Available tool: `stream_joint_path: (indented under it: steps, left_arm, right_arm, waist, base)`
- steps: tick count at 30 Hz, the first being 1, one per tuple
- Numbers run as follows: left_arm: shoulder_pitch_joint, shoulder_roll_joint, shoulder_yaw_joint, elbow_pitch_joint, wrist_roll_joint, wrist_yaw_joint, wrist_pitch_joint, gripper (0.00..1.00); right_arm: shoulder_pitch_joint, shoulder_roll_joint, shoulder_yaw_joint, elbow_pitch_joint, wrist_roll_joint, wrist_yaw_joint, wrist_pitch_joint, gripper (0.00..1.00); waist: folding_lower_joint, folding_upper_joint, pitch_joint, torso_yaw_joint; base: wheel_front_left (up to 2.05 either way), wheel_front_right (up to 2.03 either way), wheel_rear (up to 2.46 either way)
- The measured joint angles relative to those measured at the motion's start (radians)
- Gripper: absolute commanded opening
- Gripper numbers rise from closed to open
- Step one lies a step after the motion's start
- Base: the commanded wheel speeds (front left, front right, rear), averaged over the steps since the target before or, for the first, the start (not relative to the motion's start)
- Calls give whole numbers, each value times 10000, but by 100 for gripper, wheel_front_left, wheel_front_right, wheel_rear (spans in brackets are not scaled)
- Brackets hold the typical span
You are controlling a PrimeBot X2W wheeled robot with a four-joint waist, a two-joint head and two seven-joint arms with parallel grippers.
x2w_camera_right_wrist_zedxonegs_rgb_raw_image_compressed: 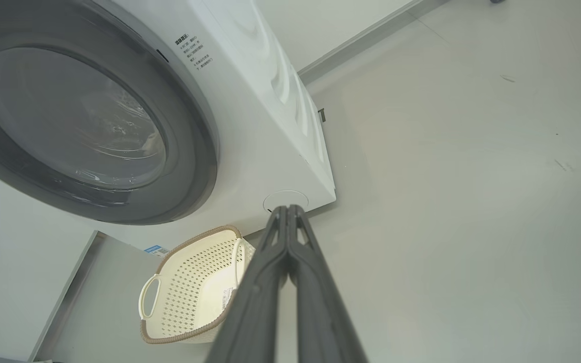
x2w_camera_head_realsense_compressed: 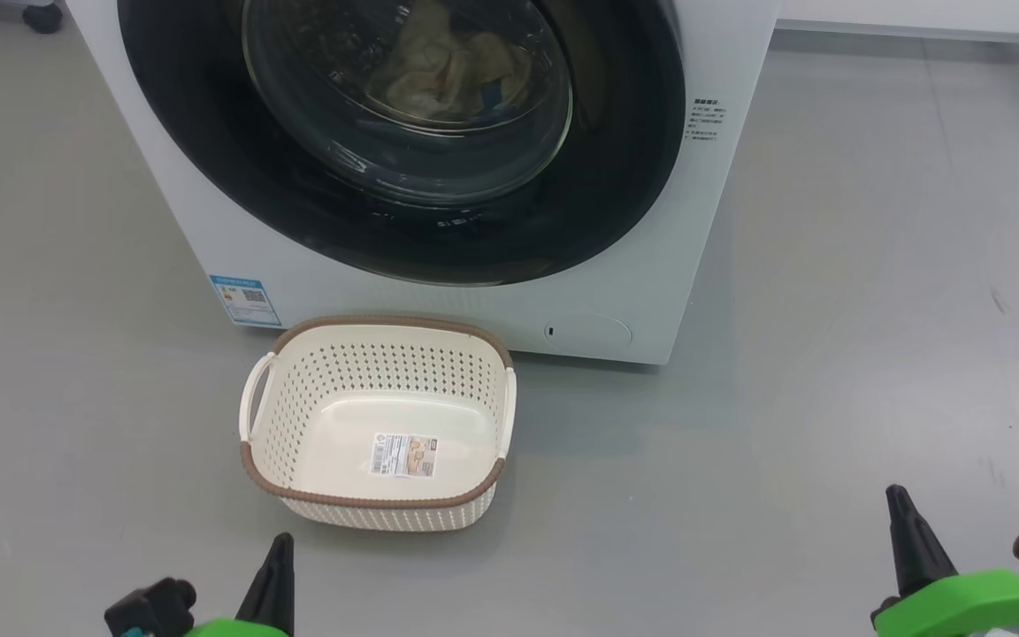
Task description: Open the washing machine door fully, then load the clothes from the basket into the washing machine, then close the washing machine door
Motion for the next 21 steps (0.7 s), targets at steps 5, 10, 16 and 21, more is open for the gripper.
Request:
stream_joint_path:
  steps: [5, 10, 16, 21]
  left_arm:
    - [-14, 0, 182, -38, -571, -2, 159, 0]
    - [-37, 0, 270, -113, -1151, -12, 274, 0]
    - [-56, 0, 470, -176, -1829, -15, 443, 0]
    - [-84, -4, 575, -249, -2405, -88, 581, 0]
  right_arm:
    - [-133, -4, 0, 48, 583, 0, 46, 0]
    - [-188, -10, 0, 130, 1175, 0, 128, 0]
    - [-365, -25, 0, 174, 1856, 0, 221, 0]
    - [-453, -40, 0, 257, 2445, 0, 311, 0]
  waist:
    - [0, 0, -25, -47]
    - [0, 0, -49, -95]
    - [0, 0, -79, -150]
    - [0, 0, -103, -198]
  base:
    - [0, 0, 0]
    - [0, 0, 0]
    - [0, 0, 0]
    - [0, 0, 0]
